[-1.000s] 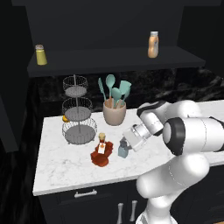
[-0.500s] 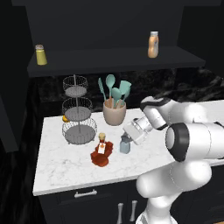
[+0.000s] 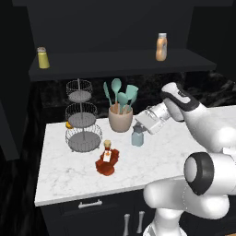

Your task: Put the shaker and condiment bottle from the counter next to their counterparts in the cabinet.

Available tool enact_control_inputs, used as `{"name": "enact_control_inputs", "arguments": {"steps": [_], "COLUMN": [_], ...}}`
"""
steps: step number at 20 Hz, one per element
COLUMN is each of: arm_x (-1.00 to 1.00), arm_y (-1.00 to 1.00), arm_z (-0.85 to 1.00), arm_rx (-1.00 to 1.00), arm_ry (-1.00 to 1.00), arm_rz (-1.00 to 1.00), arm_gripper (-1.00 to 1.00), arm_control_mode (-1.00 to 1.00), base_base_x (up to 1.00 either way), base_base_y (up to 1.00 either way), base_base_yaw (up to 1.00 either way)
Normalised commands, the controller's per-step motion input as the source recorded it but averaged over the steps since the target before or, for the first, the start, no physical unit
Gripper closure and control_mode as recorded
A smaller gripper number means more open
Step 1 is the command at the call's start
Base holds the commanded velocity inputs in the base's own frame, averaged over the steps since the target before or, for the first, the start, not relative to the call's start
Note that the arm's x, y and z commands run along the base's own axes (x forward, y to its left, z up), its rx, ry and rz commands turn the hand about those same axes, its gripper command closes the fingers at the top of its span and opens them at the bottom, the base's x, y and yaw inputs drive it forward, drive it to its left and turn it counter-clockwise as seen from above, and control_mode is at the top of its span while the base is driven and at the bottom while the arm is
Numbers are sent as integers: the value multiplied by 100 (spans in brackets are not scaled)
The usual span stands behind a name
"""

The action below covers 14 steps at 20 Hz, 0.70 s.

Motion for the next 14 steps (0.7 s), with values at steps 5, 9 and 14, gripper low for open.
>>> {"name": "enact_control_inputs", "arguments": {"steps": [5, 9, 14], "arm_x": [-7, -7, 0], "arm_y": [0, 0, 0], "arm_z": [100, 100, 100], "arm_rx": [-3, -2, 0], "arm_ry": [0, 2, 8], "arm_rz": [0, 0, 0], "arm_gripper": [100, 100, 100], "arm_control_mode": [-100, -100, -100], "base_base_x": [0, 0, 0], "base_base_y": [0, 0, 0], "base_base_yaw": [0, 0, 0]}}
